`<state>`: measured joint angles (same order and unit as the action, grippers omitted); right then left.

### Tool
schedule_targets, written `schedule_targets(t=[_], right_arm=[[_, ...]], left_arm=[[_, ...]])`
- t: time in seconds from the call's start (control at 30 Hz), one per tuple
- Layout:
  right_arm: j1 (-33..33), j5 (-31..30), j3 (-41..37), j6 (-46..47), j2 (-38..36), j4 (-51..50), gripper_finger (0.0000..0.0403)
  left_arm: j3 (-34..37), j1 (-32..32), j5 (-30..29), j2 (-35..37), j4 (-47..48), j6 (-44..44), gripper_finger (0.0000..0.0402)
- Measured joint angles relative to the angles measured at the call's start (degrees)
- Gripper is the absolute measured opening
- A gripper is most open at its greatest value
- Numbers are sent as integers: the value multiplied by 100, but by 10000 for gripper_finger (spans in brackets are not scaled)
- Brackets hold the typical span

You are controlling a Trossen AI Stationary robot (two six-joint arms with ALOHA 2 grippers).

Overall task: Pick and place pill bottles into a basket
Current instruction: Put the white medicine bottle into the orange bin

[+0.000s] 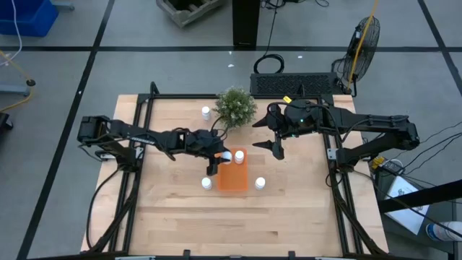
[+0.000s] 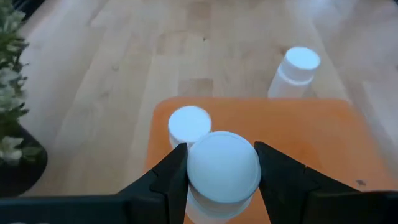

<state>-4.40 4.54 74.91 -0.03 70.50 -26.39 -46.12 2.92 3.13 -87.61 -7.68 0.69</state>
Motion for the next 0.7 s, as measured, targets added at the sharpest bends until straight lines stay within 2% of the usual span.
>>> schedule_targets(t=[0.27,0.7], right_arm=[[0,0,0,87,0,2,315],[0,0,2,133,0,92,315]], left_arm=[[536,57,-24,-2,-670,-118,161],[596,205,184,-600,-1158,-149,161]])
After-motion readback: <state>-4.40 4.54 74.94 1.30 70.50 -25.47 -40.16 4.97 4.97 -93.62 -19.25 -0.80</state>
